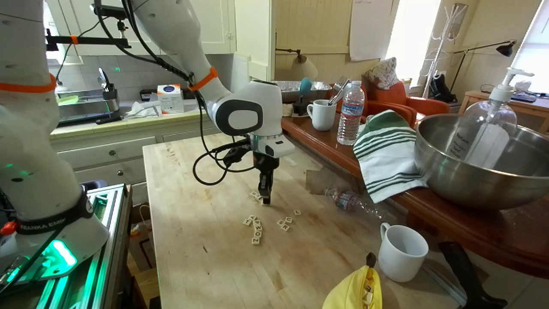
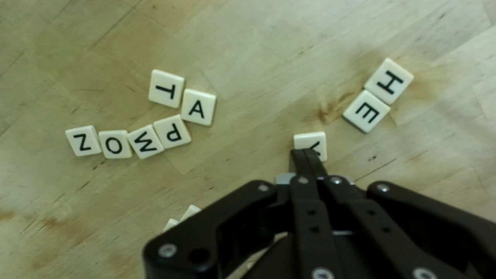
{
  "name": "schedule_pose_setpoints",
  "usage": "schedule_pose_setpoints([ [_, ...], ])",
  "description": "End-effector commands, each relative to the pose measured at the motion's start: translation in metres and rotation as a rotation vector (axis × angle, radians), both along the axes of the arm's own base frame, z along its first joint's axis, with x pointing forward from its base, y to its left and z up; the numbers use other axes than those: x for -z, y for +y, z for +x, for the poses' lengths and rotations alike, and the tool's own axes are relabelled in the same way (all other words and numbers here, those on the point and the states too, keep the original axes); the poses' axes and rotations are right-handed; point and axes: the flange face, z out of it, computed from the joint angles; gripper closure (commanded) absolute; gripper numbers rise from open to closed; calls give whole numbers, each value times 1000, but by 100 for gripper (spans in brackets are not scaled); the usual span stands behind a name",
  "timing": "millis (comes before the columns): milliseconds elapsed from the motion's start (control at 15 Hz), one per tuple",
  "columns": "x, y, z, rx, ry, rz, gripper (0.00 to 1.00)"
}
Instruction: Use the tile letters to spell the word hey
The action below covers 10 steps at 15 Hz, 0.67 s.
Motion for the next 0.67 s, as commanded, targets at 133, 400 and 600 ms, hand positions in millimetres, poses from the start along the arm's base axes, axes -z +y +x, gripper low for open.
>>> schedule_pose_setpoints([
  [133,-20,-3,-2,-75,-33,-5,100],
  [400,-20,-3,-2,-255,-33,-33,100],
  [600,-18,-2,-4,-383,-33,-46,100],
])
